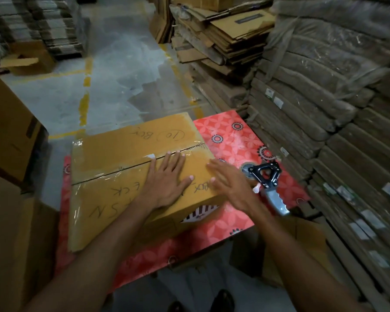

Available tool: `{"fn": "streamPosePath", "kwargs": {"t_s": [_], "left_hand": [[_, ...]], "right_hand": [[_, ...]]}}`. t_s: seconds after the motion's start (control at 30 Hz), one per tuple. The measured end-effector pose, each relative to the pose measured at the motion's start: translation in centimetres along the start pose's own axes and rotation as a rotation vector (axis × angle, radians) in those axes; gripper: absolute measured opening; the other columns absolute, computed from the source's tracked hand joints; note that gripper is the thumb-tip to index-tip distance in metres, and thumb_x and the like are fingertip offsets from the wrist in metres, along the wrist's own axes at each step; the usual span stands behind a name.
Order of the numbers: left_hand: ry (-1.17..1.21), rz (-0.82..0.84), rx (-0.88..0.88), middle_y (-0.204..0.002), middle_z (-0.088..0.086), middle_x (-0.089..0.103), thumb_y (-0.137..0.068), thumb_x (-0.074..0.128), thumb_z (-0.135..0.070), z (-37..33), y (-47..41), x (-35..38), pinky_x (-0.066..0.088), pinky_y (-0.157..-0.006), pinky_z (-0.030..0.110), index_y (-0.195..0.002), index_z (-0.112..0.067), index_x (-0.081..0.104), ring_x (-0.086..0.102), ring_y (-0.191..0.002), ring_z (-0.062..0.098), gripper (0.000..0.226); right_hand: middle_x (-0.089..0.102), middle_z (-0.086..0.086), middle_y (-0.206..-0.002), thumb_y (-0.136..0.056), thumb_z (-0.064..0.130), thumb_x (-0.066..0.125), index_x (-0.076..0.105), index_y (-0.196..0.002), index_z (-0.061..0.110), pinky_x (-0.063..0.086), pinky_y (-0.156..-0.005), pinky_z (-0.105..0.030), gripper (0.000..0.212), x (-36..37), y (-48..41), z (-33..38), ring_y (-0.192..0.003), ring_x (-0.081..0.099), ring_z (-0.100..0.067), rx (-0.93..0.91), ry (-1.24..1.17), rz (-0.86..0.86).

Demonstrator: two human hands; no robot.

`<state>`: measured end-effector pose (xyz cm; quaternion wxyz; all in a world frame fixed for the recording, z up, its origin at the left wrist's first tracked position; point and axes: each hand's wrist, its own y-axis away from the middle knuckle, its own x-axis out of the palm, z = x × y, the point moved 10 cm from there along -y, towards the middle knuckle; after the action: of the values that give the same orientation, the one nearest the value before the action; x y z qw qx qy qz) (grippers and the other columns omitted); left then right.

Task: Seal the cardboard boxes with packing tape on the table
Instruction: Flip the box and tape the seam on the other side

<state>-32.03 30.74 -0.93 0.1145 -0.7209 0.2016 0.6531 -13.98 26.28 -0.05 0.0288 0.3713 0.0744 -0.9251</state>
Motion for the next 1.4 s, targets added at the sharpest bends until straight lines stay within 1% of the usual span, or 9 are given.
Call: {"fn": "streamPosePath", "kwargs": {"t_s": [0.13, 0.3, 0.57, 0.7, 0.87, 1.03, 1.13, 1.23, 1.4], "left_hand": [[0.003, -0.005, -0.008, -0.164, -0.004, -0.020, -0.093, -0.001, -0.074, -3.5, -2.4, 0.8, -0.008, -0.122, 0.057, -0.158, -0.027, -0.015, -0.020, -0.151, 0.019, 0.081], [-0.003, 0.003, -0.025, -0.163, -0.003, -0.022, -0.095, -0.001, -0.072, -6.3, -4.3, 0.9, -0.006, -0.121, 0.059, -0.157, -0.026, -0.017, -0.022, -0.150, 0.021, 0.079], [-0.009, -0.022, 0.030, -0.164, -0.010, -0.019, -0.098, 0.000, -0.068, -7.4, -4.2, 0.6, -0.013, -0.122, 0.049, -0.156, -0.032, -0.019, -0.022, -0.151, 0.016, 0.071], [0.036, -0.103, 0.049, -0.165, -0.008, 0.017, -0.100, 0.022, -0.066, -7.2, -4.9, -1.6, 0.013, -0.121, 0.047, -0.158, -0.031, 0.018, 0.015, -0.151, 0.019, 0.068], [0.881, -0.214, -0.138, -0.106, -0.009, 0.070, -0.100, 0.056, -0.033, -5.4, -9.7, -5.4, 0.051, -0.081, 0.027, -0.109, -0.025, 0.071, 0.062, -0.095, 0.011, 0.019], [1.921, 0.293, -0.476, -0.092, 0.013, 0.070, -0.095, 0.058, -0.052, -7.9, -14.5, -3.0, 0.060, -0.076, 0.037, -0.099, -0.002, 0.066, 0.065, -0.085, 0.029, 0.050], [2.127, 0.512, -0.470, -0.066, 0.006, 0.051, -0.090, 0.060, -0.062, -9.3, -14.9, -3.8, 0.058, -0.057, 0.029, -0.063, -0.007, 0.057, 0.051, -0.056, 0.020, 0.062], [2.154, 0.467, -0.437, -0.056, 0.000, 0.030, -0.101, 0.053, -0.036, -8.1, -15.3, -5.0, 0.046, -0.042, 0.024, -0.055, -0.013, 0.046, 0.035, -0.044, 0.013, 0.052], [1.933, 0.367, -0.482, -0.058, 0.010, 0.065, -0.096, 0.055, -0.001, -3.8, -16.3, -4.7, 0.061, -0.057, 0.028, -0.077, -0.003, 0.063, 0.066, -0.054, 0.019, 0.021]], "right_hand": [[0.069, -0.003, -0.119, -0.087, 0.040, 0.061, 0.065, -0.122, 0.019, 0.050, -0.089, -0.035, 0.041, -6.1, 3.7, -11.5, -0.107, 0.065, -0.024, 0.540, -0.245, -0.367], [0.064, -0.012, -0.110, -0.075, 0.049, 0.052, 0.058, -0.119, 0.016, 0.053, -0.090, -0.042, 0.056, -1.4, 7.2, -28.8, -0.104, 0.065, -0.034, 0.977, 0.218, -0.039], [0.061, -0.013, -0.101, -0.089, 0.036, 0.062, 0.058, -0.108, 0.004, 0.056, -0.085, -0.039, 0.038, -1.2, 5.4, -27.9, -0.100, 0.064, -0.033, 0.978, 0.223, -0.003], [0.059, -0.011, -0.085, -0.094, 0.031, 0.050, 0.062, -0.082, 0.011, 0.042, -0.068, -0.033, 0.026, -6.9, 3.0, -24.0, -0.079, 0.058, -0.028, 0.951, -0.027, -0.151], [0.039, -0.005, -0.056, -0.062, 0.015, 0.059, 0.049, -0.064, 0.015, 0.026, -0.045, -0.024, 0.009, -10.2, -1.2, -14.8, -0.042, 0.033, -0.016, 0.760, -0.828, -0.207], [0.039, -0.002, -0.053, -0.093, 0.008, 0.050, 0.053, -0.072, 0.012, 0.026, -0.042, -0.022, 0.022, -10.7, -4.6, -4.5, -0.037, 0.031, -0.013, 0.573, -1.081, -0.061], [0.040, -0.002, -0.053, -0.091, 0.005, 0.054, 0.054, -0.072, 0.011, 0.026, -0.043, -0.023, 0.019, -10.0, -5.5, -2.1, -0.038, 0.031, -0.014, 0.549, -0.995, -0.054], [0.041, -0.003, -0.054, -0.078, 0.012, 0.064, 0.055, -0.070, 0.010, 0.026, -0.046, -0.025, 0.012, -9.0, -6.3, -0.9, -0.041, 0.032, -0.016, 0.533, -0.939, -0.056], [0.042, -0.006, -0.059, -0.089, -0.001, 0.058, 0.064, -0.069, 0.015, 0.027, -0.046, -0.026, 0.026, -7.8, -7.9, 0.0, -0.046, 0.033, -0.017, 0.497, -0.904, -0.070]]}}
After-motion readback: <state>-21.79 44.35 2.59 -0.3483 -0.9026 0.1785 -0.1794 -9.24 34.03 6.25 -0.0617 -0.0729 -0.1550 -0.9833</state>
